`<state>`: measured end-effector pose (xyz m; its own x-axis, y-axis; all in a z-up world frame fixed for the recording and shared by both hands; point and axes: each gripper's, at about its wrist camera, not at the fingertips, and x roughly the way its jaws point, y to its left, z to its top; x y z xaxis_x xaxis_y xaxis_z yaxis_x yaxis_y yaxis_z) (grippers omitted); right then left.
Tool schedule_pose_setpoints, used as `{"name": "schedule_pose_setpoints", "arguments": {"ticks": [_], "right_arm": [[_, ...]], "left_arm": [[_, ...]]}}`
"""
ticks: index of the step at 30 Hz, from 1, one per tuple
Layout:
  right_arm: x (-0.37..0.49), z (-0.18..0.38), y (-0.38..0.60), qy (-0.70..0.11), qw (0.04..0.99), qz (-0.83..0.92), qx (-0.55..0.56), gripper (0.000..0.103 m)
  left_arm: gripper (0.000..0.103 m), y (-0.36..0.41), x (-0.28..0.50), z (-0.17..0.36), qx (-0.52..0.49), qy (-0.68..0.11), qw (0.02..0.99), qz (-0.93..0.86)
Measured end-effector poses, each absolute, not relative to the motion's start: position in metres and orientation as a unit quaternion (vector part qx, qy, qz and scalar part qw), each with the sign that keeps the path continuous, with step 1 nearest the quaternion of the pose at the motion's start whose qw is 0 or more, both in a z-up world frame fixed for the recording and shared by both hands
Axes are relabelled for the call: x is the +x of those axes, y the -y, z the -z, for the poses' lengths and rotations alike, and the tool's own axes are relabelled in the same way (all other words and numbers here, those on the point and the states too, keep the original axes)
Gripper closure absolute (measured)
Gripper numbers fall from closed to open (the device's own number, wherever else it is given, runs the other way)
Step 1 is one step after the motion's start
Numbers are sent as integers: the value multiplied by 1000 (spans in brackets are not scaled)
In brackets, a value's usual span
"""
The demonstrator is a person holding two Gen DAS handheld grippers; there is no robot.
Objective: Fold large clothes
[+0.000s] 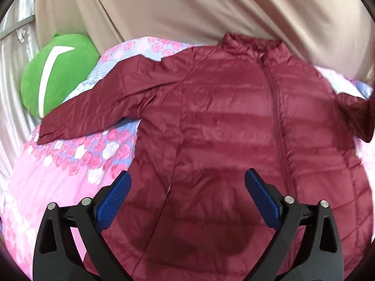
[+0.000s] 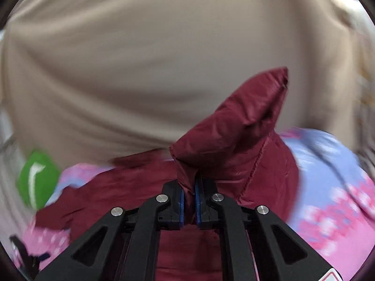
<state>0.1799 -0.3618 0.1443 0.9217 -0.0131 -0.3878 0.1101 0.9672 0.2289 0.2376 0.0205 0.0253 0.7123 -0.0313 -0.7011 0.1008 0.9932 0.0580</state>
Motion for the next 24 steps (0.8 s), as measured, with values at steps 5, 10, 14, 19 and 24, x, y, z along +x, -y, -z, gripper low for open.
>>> {"name": "schedule_pose_setpoints", "arguments": {"ticks": [5,10,14,19,24], "right_arm": [[262,-96,202,-283,951,-116,43,83],[248,-58,139,-302,942,-146,-23,66],[196,-90,195,-221,970,-104,-6,36],[162,-93,304,-223,974,41,20,32],[158,-57,392,-281,946,121,106,31]], "left_arm": [[8,-34,257,-27,6,-386,921,57],[8,-50,279,-13,-24,-414,906,84],[8,-51,301,-4,-37,-420,900,112],[7,-32,350,14,-89,-462,867,163],[58,-10,381,35,-98,-507,840,167]]}}
